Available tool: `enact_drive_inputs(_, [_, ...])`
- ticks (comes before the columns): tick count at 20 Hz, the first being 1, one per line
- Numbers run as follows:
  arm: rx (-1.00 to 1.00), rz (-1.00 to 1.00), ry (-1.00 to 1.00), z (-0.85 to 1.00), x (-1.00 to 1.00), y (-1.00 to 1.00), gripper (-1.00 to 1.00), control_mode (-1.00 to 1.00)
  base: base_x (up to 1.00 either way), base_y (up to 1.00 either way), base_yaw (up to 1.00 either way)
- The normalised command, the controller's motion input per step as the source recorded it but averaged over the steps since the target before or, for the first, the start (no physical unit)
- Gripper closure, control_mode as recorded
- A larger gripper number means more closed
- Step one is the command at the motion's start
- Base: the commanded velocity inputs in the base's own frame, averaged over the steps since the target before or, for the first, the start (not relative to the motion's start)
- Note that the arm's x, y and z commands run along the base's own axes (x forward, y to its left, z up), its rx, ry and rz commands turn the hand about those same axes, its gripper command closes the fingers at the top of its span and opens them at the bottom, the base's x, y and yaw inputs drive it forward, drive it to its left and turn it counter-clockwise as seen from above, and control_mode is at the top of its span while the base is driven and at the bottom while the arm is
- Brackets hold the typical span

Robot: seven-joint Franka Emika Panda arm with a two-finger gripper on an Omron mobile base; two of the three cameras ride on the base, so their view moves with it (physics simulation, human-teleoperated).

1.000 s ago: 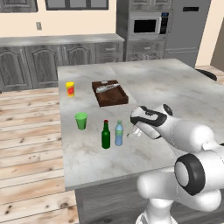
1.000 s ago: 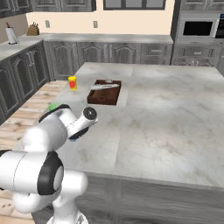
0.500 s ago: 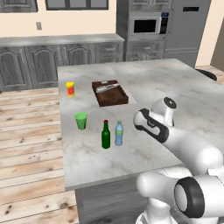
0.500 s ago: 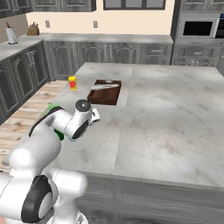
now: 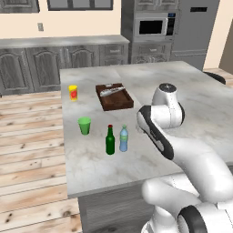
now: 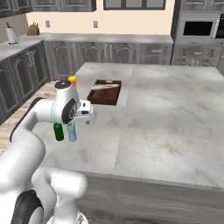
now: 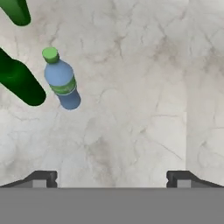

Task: Place the drinks on the dining counter in a tight cluster.

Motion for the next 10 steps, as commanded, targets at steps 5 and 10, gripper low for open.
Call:
enact_drive_inputs(5, [0.0, -0.11, -0.1, 0.66, -0.99, 0.0, -1.0, -1.0, 0.0, 0.0, 0.0])
enact_drive_inputs(10, [0.03, -0.01, -0.26, 0.49, -0.94, 0.0, -1.0, -1.0, 0.0, 0.0, 0.0])
